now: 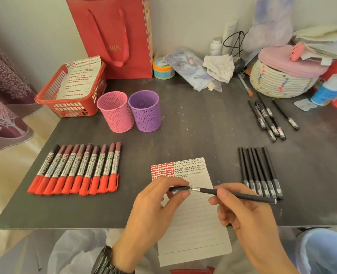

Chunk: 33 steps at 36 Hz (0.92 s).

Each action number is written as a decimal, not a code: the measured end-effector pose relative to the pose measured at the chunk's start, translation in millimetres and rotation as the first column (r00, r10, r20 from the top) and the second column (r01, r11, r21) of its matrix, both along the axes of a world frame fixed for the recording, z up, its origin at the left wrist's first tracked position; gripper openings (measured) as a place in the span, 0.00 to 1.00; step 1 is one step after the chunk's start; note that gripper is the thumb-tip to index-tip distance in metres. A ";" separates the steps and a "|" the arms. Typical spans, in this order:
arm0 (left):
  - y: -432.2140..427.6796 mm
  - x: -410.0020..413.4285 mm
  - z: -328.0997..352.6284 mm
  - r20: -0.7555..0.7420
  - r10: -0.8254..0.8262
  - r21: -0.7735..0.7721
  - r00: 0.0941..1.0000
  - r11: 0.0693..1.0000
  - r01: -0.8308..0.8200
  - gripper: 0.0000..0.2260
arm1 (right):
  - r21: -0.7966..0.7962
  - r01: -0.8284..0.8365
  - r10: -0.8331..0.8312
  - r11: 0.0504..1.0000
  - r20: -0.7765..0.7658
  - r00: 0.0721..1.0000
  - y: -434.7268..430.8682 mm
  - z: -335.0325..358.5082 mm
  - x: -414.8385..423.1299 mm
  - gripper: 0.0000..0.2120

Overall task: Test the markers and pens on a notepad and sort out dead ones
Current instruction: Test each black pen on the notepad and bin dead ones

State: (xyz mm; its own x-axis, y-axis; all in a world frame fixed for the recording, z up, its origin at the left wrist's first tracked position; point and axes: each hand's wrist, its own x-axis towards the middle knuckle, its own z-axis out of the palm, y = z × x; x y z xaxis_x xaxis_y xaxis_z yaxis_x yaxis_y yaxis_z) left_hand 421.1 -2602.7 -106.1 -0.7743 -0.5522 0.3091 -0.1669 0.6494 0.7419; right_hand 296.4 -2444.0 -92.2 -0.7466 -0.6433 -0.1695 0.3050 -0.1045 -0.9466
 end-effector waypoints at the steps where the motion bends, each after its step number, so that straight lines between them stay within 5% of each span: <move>1: 0.6 -1.6 1.0 -0.008 -0.010 -0.005 1.000 1.000 0.009 0.09 | 0.000 -0.005 0.005 1.000 -0.006 1.000 -0.2 -0.3 -0.4 0.14; 22: 12.7 -39.0 26.5 -0.117 -0.075 -0.016 0.990 0.997 0.074 0.11 | -0.008 0.030 -0.031 1.000 -0.121 0.992 -4.0 12.7 -14.5 0.13; 28: 12.4 -36.9 25.7 -0.095 -0.031 0.012 0.995 0.999 0.032 0.08 | -0.012 0.049 -0.050 0.999 -0.089 0.995 -8.2 12.7 -9.6 0.08; 33: 6.1 -35.7 20.5 0.057 -0.040 -0.044 0.998 0.998 0.042 0.20 | 0.001 0.097 -0.095 0.995 -0.175 0.980 -11.7 11.9 -11.8 0.05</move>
State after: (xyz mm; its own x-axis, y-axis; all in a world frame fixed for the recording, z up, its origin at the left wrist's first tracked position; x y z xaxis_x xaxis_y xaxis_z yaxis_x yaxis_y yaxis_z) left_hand 385.3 -2596.6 -85.6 -0.8127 -0.5062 0.2887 -0.1799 0.6892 0.7019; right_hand 284.6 -2455.7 -80.4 -0.8234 -0.5663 -0.0370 0.1238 -0.1156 -0.9856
